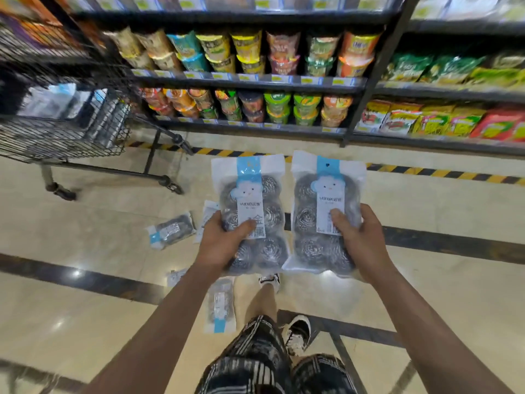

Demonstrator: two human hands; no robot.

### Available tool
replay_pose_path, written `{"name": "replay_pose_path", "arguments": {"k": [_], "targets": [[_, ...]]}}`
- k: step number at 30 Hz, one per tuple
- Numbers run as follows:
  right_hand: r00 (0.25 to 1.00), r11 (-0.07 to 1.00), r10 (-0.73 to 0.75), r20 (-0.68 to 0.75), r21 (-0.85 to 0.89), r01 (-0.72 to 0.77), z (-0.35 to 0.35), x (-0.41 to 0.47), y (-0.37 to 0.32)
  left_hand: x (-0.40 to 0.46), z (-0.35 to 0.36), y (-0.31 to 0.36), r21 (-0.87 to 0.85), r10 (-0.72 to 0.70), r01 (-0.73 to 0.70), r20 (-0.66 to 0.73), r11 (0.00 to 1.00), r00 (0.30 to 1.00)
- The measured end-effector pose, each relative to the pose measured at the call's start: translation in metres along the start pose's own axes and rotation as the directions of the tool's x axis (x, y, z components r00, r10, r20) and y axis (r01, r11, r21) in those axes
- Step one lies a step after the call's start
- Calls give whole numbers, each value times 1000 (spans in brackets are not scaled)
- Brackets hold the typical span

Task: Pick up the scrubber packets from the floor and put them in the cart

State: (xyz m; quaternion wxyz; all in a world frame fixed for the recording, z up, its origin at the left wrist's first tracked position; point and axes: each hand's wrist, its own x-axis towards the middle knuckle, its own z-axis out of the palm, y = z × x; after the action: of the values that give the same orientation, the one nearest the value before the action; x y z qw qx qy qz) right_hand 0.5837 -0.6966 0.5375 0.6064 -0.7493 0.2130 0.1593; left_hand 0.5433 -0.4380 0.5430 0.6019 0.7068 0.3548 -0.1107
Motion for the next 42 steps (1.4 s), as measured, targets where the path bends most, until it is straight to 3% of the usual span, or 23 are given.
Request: {"name": "replay_pose_path", "arguments": {"k": [7,12,16,22,27,31,35,42], "targets": [[985,983,-174,-14,-57,173,-31,-143,-101,-146,-67,76,-18,133,-133,28,991,991],[961,957,-268,59,-99,273,-14,-185,-125,-192,-111,80,-59,186,-187,-23,981,982],[923,929,-330,197,-108,355,28,-209,-143,-217,-158,58,-145,173,-191,-128,971,977],[793,857,-337,508,-183,482,153,-259,-153,-272,-264,-19,-311,27,-171,-418,935,908],[602,816,-236,763,-181,549,292,-332,-143,-333,-358,-100,-452,-138,-217,-631,865,763],[467,763,-191,863,-170,624,396,-389,-127,-361,-430,-158,-533,-260,-252,-706,807,659],[414,757,-167,895,-153,636,480,-427,-119,-369,-499,-191,-586,-330,-256,-707,769,625],[442,806,-175,880,-130,578,585,-440,-133,-321,-605,-200,-620,-387,-235,-696,748,605]]}}
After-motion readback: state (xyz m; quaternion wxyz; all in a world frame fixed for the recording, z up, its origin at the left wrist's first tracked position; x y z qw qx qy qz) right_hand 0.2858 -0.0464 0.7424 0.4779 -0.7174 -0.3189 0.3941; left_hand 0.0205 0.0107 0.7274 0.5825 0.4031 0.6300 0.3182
